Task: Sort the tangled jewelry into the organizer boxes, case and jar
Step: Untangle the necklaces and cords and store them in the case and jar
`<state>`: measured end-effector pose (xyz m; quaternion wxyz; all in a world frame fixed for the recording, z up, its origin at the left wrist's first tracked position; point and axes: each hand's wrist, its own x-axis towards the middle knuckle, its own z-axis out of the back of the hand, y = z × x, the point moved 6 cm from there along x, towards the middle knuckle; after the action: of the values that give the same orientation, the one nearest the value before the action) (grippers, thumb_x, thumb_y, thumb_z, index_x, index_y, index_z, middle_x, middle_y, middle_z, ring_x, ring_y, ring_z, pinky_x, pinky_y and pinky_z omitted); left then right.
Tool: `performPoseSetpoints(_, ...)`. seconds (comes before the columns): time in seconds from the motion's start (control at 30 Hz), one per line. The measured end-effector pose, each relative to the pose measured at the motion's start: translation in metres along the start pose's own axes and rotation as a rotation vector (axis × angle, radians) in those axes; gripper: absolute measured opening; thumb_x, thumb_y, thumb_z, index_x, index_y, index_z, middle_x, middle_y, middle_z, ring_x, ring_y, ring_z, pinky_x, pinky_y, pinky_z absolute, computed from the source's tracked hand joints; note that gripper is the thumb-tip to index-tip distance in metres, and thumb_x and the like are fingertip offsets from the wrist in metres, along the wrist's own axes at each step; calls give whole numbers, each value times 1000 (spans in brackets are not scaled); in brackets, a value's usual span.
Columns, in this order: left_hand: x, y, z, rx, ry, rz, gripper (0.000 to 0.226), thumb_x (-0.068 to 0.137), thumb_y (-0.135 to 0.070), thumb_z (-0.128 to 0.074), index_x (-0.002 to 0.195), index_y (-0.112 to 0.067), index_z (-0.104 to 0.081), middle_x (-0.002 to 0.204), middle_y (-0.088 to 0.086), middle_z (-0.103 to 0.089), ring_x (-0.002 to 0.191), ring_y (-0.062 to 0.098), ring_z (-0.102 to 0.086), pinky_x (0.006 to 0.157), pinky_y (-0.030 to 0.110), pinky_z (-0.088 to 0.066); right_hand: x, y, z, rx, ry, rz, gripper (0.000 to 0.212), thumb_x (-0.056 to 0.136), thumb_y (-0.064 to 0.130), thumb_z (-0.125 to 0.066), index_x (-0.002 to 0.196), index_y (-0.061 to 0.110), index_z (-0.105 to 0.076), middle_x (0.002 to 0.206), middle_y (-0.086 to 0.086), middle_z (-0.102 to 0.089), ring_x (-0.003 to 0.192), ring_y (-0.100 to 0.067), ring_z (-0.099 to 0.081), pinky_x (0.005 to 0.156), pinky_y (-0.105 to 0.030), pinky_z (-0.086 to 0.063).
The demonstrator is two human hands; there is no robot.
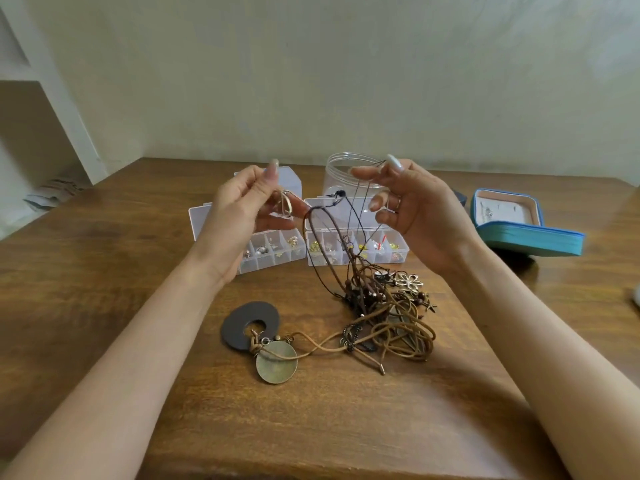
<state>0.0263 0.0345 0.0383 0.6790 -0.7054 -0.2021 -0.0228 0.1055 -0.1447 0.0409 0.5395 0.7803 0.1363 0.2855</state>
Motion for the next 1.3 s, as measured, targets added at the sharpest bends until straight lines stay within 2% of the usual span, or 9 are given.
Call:
performPoseSetpoints(0.2,-2,1,-9,-343,80,164,38,101,-32,-32,86,-7,-57,81,9,-73,75,18,-71,59,22,-57,-1,-4,4,196,-25,-48,9,89,21,-49,84,16,-54,78,0,-68,59,-9,-55,54,-18,-46)
performPoseSetpoints(0.3,-3,2,-9,-380,60,181,50,98,-30,-40,62,-17,-72,79,5,-73,79,15,-70,65,22,-57,-1,-6,4,278,-39,-67,6,85,20,-51,83,15,-54,73,0,-66,58,-10,-55,52,-18,-46)
performPoseSetpoints(0.37,-1,4,-5,-377,12,185,49,97,-28,-43,58,-18,-71,73,4,-71,77,16,-70,64,22,-57,-2,-7,4,288,-45,-71,7,86,19,-51,83,15,-55,71,0,-64,58,-10,-56,52,-18,-47)
performPoseSetpoints(0.47,-1,10,-5,-444,-8,248,34,100,-26,-38,78,-7,-56,69,7,-69,80,23,-72,66,30,-59,-2,-8,4,235,-33,-66,10,88,21,-50,83,15,-54,68,1,-62,59,-10,-57,54,-18,-48)
performPoseSetpoints(0.57,-5,17,-12,-492,36,354,47,103,-28,-29,73,-2,-55,71,13,-70,77,26,-72,65,33,-60,-1,-8,2,190,-8,-47,13,93,20,-46,84,14,-53,68,1,-62,60,-10,-59,57,-19,-50)
performPoseSetpoints(0.63,-7,22,-15,-465,56,414,49,103,-29,-27,66,-7,-52,73,15,-70,69,22,-71,57,28,-58,-1,-8,1,186,3,-38,15,94,19,-45,83,14,-54,68,1,-62,60,-10,-59,58,-20,-50)
performPoseSetpoints(0.83,-11,37,-19,-187,146,553,15,93,-20,-50,89,-5,-50,64,9,-66,37,2,-49,33,11,-40,0,-9,4,202,-28,-35,15,95,18,-46,83,15,-54,68,0,-62,61,-11,-60,59,-20,-51)
performPoseSetpoints(1.0,-14,43,-25,-104,261,599,22,81,-18,-58,95,-2,-54,70,12,-67,36,1,-47,31,9,-35,2,-6,9,252,-59,-20,13,94,18,-47,83,14,-54,69,-1,-64,59,-11,-61,59,-21,-52)
performPoseSetpoints(1.3,-15,36,-21,124,392,554,28,75,-37,-59,78,-9,-58,69,7,-64,43,6,-53,36,10,-39,3,-6,16,300,-101,-19,15,95,18,-49,83,12,-55,71,-3,-65,62,-12,-64,60,-22,-54)
